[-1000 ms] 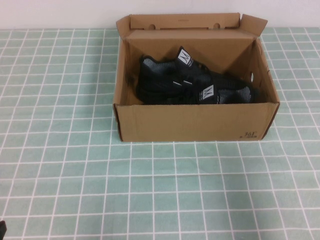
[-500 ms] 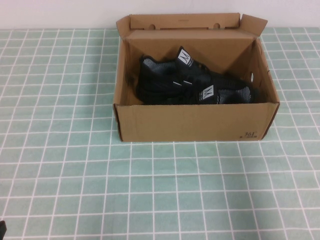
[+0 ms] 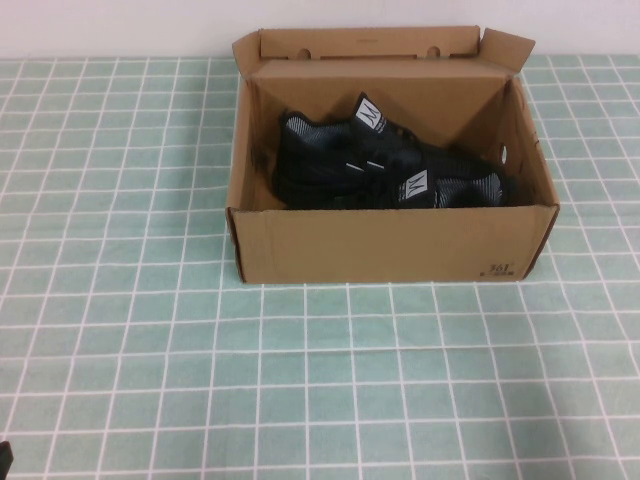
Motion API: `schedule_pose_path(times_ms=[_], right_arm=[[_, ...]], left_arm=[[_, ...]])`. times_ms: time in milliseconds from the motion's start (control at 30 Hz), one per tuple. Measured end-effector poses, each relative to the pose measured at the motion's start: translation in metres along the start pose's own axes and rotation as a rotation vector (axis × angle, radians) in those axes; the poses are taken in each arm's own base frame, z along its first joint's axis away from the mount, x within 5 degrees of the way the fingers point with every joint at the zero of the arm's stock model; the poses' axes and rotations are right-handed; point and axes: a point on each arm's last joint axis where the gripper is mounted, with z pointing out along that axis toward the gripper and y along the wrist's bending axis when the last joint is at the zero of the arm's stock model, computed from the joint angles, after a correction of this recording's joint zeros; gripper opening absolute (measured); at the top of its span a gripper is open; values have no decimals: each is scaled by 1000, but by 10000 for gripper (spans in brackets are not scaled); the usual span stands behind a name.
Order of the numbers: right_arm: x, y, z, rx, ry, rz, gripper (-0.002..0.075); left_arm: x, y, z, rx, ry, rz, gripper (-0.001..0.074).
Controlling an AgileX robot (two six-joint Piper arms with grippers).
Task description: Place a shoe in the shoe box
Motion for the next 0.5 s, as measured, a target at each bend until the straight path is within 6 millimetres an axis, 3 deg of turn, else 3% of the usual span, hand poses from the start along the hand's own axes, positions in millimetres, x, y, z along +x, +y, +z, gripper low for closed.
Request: schedule_pose_path(times_ms=[233,500], right_arm=[[53,9,2,-5,29,25,-8],[69,8,-2,31,144,163,-8]], left_arm=[[0,0,0,0,0,0,-4],[0,0,0,0,0,0,-4]])
